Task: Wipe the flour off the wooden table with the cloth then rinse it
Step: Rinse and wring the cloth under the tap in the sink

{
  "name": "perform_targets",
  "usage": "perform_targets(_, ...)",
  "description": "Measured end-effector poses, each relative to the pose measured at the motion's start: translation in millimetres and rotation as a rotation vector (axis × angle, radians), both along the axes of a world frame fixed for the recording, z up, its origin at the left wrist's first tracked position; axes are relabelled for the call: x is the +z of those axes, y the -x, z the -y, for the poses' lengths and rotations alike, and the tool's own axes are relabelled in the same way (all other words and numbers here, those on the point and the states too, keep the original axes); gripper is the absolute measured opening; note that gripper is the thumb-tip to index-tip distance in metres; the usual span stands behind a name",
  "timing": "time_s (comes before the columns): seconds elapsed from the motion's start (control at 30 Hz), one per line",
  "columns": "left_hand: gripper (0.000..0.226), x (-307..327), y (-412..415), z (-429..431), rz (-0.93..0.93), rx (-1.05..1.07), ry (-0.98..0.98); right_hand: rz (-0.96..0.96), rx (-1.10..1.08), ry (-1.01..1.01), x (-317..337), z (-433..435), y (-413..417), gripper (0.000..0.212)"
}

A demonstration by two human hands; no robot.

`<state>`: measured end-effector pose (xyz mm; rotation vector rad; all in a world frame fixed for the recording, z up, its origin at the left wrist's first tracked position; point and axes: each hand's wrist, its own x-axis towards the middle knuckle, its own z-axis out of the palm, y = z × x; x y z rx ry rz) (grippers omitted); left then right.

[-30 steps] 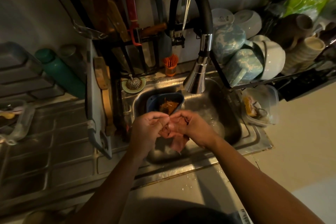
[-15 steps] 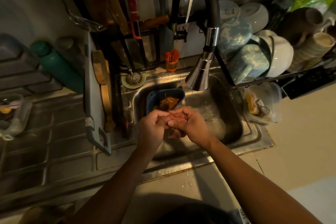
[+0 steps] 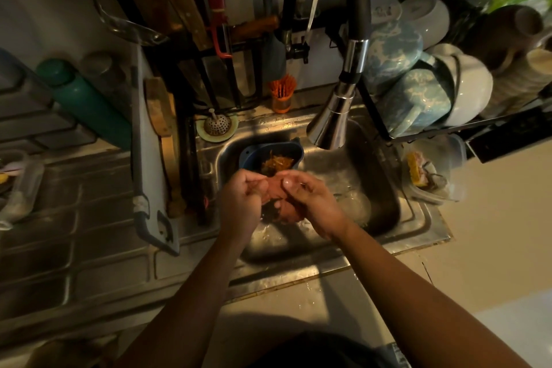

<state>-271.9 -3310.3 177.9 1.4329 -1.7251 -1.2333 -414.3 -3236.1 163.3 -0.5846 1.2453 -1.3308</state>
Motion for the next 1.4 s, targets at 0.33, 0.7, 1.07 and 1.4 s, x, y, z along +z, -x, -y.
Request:
perform_targets(0.33, 0.034, 3, -4, 7, -0.232, -0.414, -0.106, 0.237, 0.049, 0.005, 14, -7, 17, 0.009)
perform_targets(0.7, 0.015, -6, 5, -6, -0.105, -0.39, 0.124, -0.163, 0.15, -0.037, 8, -10, 31, 0.005)
perform_targets(1.07, 0.02, -1, 30, -12, -0.177, -0.028, -0.5, -0.737, -0.066, 0.152, -15, -2, 13, 0.031)
perform_targets(1.4, 0.011, 27, 20, 6, -0.293, -0.034, -0.498, -0.084, 0.096, -0.127, -6, -24, 36, 0.021)
